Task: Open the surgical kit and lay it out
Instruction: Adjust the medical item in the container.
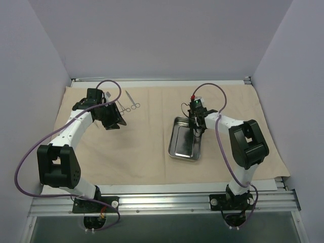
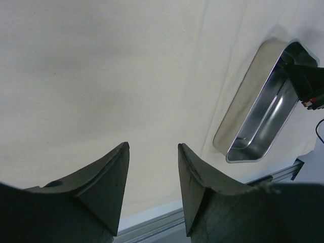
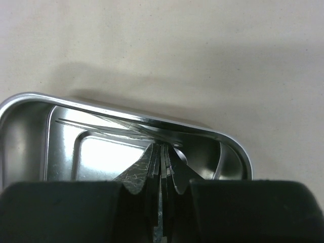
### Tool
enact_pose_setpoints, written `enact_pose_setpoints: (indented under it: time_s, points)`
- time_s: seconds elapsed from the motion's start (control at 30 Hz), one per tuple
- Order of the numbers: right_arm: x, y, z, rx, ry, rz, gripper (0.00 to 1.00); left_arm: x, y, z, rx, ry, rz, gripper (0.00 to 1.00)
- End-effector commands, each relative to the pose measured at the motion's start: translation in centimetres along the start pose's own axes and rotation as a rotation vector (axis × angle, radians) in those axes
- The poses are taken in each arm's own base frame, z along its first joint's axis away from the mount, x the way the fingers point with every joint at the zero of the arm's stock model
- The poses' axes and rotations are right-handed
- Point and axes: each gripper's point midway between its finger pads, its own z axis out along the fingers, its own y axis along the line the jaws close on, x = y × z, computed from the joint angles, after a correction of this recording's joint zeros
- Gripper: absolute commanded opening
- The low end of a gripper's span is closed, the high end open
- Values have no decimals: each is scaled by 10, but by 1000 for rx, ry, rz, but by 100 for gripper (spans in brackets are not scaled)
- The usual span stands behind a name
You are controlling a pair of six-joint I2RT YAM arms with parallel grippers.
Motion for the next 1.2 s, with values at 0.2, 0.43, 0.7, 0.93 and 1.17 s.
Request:
enact_pose_setpoints:
  time_s: [0.2, 0.43, 0.7, 0.93, 1.17]
  points:
    - [-35, 4, -19, 2, -126, 56, 0, -9, -14, -12, 49, -37, 56, 52]
    - [-30, 4, -2, 15, -118, 66, 0, -8, -14, -11, 48, -28, 64, 52]
    - [-15, -1, 16, 35, -105, 65, 0, -7, -16, -14, 55, -35, 75, 52]
    - [1, -3, 24, 43, -58, 49, 0, -8, -17, -14, 59, -38, 71, 52]
    - [30, 10, -7, -8, 80, 56, 0, -10, -19, -18, 63, -47, 67, 52]
